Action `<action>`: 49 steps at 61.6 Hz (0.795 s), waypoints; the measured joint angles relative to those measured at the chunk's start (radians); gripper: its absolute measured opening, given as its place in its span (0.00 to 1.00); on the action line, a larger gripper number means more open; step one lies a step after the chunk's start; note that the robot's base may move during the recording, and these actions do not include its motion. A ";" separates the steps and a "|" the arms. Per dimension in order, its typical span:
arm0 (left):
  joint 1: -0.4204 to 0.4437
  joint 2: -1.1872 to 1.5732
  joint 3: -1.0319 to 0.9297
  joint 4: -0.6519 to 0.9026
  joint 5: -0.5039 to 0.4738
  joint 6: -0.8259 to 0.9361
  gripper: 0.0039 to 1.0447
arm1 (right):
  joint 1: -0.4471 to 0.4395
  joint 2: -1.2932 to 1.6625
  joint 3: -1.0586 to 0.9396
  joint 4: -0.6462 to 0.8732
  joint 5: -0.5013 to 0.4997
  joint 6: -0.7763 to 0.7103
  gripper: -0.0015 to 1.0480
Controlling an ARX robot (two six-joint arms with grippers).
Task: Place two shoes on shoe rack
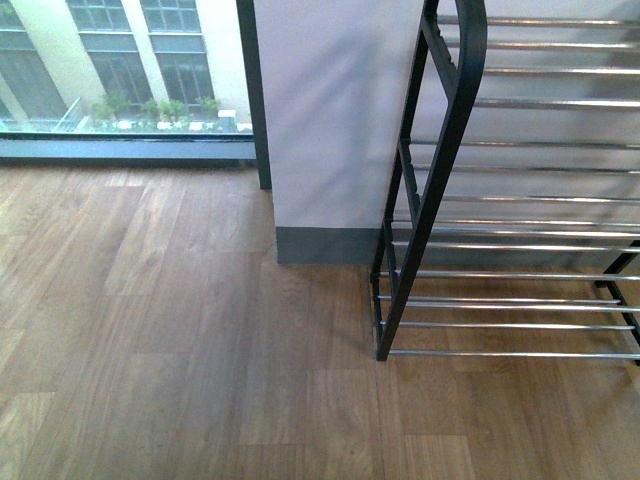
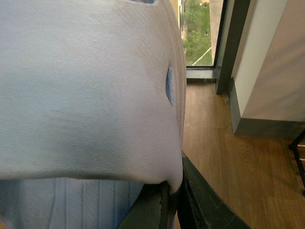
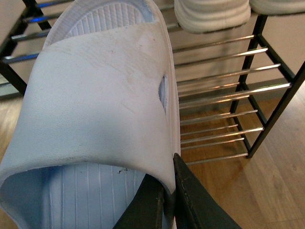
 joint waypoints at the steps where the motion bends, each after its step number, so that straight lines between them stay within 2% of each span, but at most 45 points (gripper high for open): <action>1: 0.000 0.000 0.000 0.000 0.000 0.000 0.02 | 0.000 0.000 0.000 0.000 0.000 0.000 0.02; 49: 0.000 0.000 0.000 0.000 0.000 0.000 0.02 | 0.000 0.000 0.000 0.000 0.000 0.000 0.02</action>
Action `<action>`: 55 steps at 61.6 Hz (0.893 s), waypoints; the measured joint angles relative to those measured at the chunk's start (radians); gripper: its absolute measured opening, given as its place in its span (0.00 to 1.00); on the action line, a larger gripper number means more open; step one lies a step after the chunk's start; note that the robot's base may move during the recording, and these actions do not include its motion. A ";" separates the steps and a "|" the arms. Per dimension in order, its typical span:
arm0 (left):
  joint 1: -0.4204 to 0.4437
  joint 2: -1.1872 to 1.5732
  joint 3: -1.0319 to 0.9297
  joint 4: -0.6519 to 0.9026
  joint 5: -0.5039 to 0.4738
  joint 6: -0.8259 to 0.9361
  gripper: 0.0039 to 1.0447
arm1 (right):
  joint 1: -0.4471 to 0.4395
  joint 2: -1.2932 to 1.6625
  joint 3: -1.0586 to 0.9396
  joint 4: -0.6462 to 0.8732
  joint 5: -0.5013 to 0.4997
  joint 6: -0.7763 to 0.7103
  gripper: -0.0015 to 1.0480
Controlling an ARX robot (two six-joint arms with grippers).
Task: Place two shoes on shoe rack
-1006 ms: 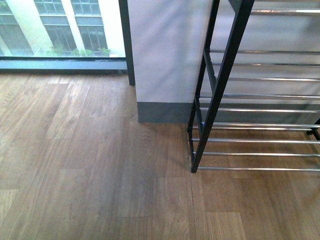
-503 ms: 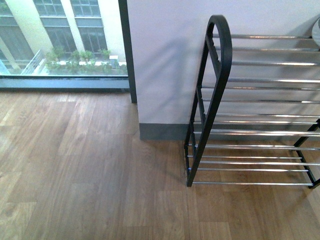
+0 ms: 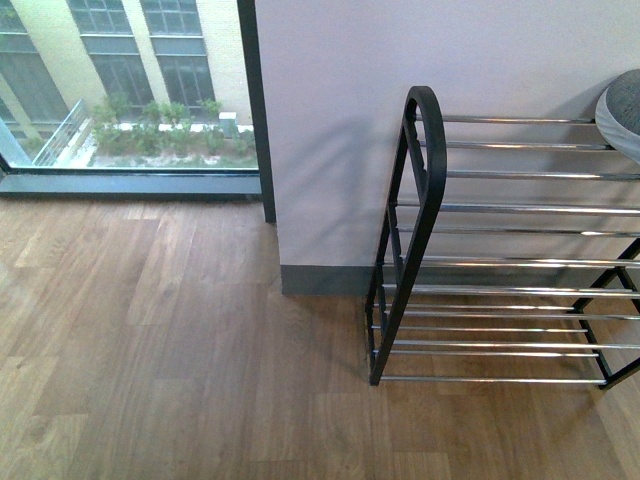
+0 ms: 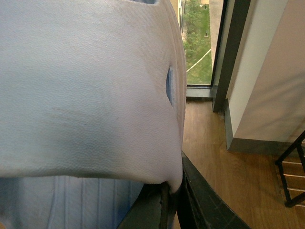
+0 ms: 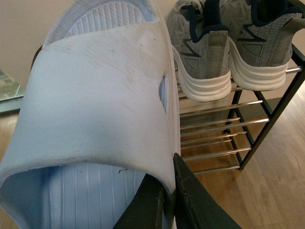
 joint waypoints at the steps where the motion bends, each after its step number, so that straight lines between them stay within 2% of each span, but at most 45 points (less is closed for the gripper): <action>1: 0.000 0.000 0.000 0.000 0.000 0.000 0.02 | 0.000 0.000 0.000 0.000 0.000 0.000 0.02; 9: 0.000 0.000 0.000 0.000 0.000 0.000 0.02 | 0.000 0.003 -0.002 0.008 -0.005 -0.004 0.02; 11: 0.000 0.000 0.000 0.000 0.000 0.000 0.02 | -0.002 0.020 -0.014 0.056 -0.019 -0.013 0.02; 16: 0.000 0.000 0.000 0.000 0.000 0.000 0.02 | 0.010 0.070 -0.052 0.293 -0.027 -0.064 0.02; 19: 0.000 0.000 0.000 0.000 0.000 0.000 0.02 | 0.026 0.084 -0.042 0.334 -0.009 -0.074 0.02; 25: 0.000 0.000 0.000 0.000 0.000 0.000 0.02 | 0.079 0.131 0.019 0.311 0.045 -0.080 0.02; 33: 0.000 0.000 0.000 0.000 0.000 0.000 0.02 | 0.192 0.282 0.118 0.302 0.137 -0.095 0.02; 43: 0.000 0.000 0.000 0.000 0.000 0.000 0.02 | 0.360 0.657 0.375 0.272 0.264 -0.134 0.02; 55: 0.000 0.000 0.000 0.000 0.000 0.000 0.02 | 0.390 0.972 0.618 0.183 0.349 -0.128 0.02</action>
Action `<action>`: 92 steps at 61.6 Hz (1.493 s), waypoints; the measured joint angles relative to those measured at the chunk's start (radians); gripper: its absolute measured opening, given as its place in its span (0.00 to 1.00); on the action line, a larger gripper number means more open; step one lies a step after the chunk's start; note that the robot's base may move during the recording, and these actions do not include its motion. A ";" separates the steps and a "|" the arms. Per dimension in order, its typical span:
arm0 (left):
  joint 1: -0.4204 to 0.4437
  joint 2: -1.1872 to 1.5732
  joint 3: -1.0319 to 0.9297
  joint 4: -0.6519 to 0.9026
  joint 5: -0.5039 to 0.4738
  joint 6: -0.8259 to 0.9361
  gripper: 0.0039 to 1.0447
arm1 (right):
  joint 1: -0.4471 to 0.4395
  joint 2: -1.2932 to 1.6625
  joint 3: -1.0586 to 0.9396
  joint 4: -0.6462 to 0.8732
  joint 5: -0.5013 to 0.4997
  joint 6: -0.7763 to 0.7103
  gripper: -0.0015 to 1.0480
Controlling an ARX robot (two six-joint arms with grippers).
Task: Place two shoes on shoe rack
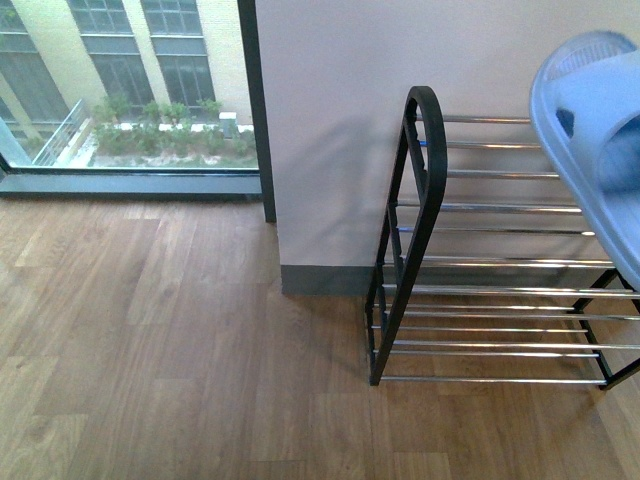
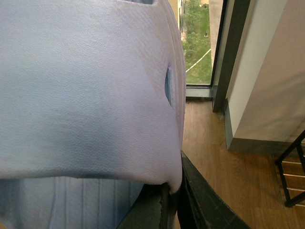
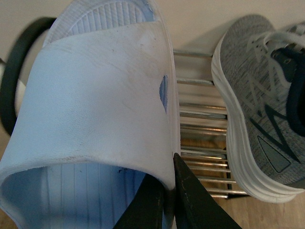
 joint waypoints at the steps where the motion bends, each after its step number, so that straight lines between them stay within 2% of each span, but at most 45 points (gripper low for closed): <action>1: 0.000 0.000 0.000 0.000 0.000 0.000 0.02 | -0.001 0.025 0.024 -0.011 0.010 0.004 0.02; 22: 0.000 0.000 0.000 0.000 0.000 0.000 0.02 | -0.040 0.327 0.364 -0.143 0.131 0.081 0.02; 43: 0.000 0.000 0.000 0.000 0.000 0.000 0.02 | -0.056 0.422 0.510 -0.177 0.171 0.089 0.02; 46: 0.000 0.000 0.000 0.000 0.000 0.000 0.02 | -0.056 0.424 0.515 -0.174 0.171 0.082 0.13; 60: 0.000 0.000 0.000 0.000 0.000 0.000 0.02 | -0.054 0.380 0.451 -0.115 0.135 0.082 0.45; 79: 0.000 0.000 0.000 0.000 0.000 0.000 0.02 | -0.030 0.026 0.092 0.029 -0.047 0.080 0.92; 85: 0.000 0.000 0.000 0.000 0.000 0.000 0.02 | -0.052 -0.135 -0.056 0.039 -0.118 0.081 0.91; 92: 0.000 0.000 0.000 0.000 0.000 0.000 0.02 | -0.148 -0.428 -0.253 -0.019 -0.236 0.103 0.91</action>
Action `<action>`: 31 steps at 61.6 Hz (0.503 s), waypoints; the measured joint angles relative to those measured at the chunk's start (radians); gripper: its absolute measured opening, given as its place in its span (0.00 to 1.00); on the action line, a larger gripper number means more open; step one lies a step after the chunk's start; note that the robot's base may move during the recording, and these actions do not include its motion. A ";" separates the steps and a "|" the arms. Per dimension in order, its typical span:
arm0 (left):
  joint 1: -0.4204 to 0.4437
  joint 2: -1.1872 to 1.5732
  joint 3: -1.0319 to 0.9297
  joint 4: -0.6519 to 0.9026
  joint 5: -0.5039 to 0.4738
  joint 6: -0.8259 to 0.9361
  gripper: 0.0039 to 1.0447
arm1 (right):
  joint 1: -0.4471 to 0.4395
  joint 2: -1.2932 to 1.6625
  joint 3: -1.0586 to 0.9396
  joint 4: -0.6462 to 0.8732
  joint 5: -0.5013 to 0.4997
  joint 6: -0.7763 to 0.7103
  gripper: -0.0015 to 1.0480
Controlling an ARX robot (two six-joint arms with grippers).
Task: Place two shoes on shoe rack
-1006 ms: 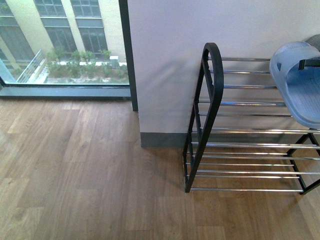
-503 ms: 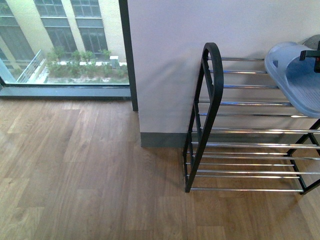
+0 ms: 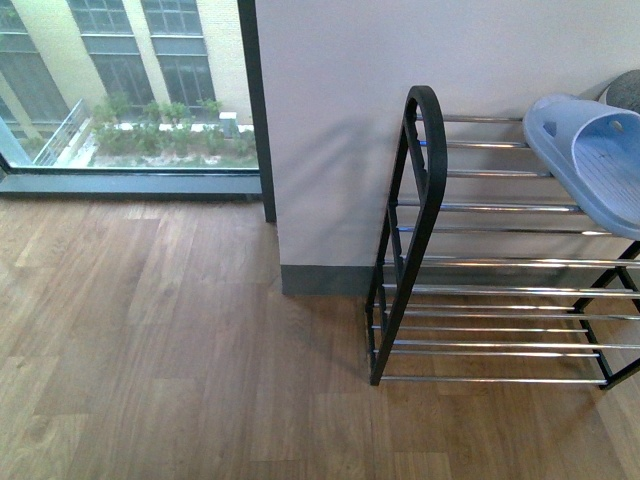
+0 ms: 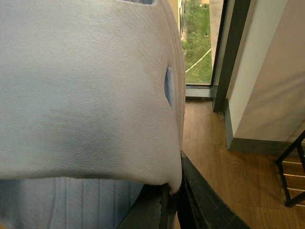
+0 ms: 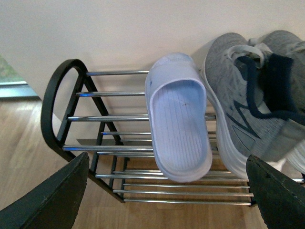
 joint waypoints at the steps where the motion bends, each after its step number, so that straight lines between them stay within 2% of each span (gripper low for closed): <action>1: 0.000 0.000 0.000 0.000 0.000 0.000 0.02 | -0.016 -0.040 -0.020 -0.013 -0.015 0.003 0.91; 18: 0.000 0.000 0.000 0.000 0.000 0.000 0.02 | -0.256 -0.552 -0.234 -0.170 -0.226 0.039 0.91; 24: 0.000 0.000 0.000 0.000 0.000 0.000 0.02 | -0.327 -0.637 -0.287 -0.138 -0.263 0.089 0.91; 31: 0.000 0.000 0.000 0.000 0.000 0.000 0.02 | -0.354 -0.651 -0.332 -0.085 -0.243 0.108 0.91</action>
